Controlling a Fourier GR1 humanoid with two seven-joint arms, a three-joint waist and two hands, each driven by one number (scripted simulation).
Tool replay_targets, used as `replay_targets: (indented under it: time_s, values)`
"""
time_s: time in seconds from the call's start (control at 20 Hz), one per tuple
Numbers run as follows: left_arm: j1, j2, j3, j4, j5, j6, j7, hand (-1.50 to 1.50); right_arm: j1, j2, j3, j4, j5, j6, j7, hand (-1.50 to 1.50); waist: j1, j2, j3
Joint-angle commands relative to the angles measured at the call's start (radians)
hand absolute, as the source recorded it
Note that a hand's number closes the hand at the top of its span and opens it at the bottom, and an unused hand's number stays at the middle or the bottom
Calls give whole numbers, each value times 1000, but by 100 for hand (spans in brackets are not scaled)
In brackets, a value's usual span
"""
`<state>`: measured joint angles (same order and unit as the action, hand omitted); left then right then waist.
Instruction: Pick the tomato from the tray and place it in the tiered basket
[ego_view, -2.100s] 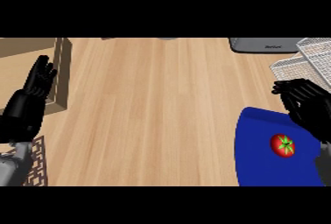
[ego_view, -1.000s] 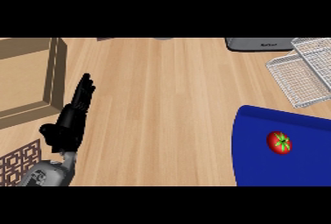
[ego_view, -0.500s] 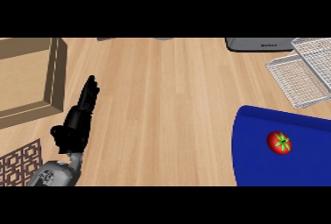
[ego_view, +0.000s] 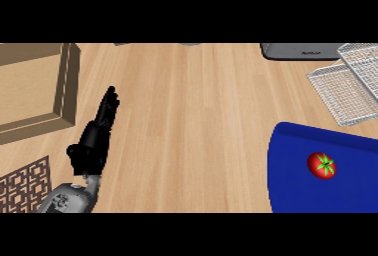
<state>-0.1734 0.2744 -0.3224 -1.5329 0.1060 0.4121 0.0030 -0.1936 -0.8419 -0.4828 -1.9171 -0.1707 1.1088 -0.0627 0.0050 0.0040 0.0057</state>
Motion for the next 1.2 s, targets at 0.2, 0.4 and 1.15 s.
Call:
replay_targets:
  time_s: [0.2,0.4,1.15]
  values:
    - [-9,-23,16,27,-1,-8,-22,0,88,-20,65,-81,234,119,-215,-150,0,2,-1]
    - [-19,-38,0,9,-34,19,15,0,141,-51,124,-100,339,53,-288,-150,-4,0,0]
    - [-23,-29,33,-31,-49,-16,68,0,292,-243,308,130,727,-473,-718,-150,1,-2,-4]
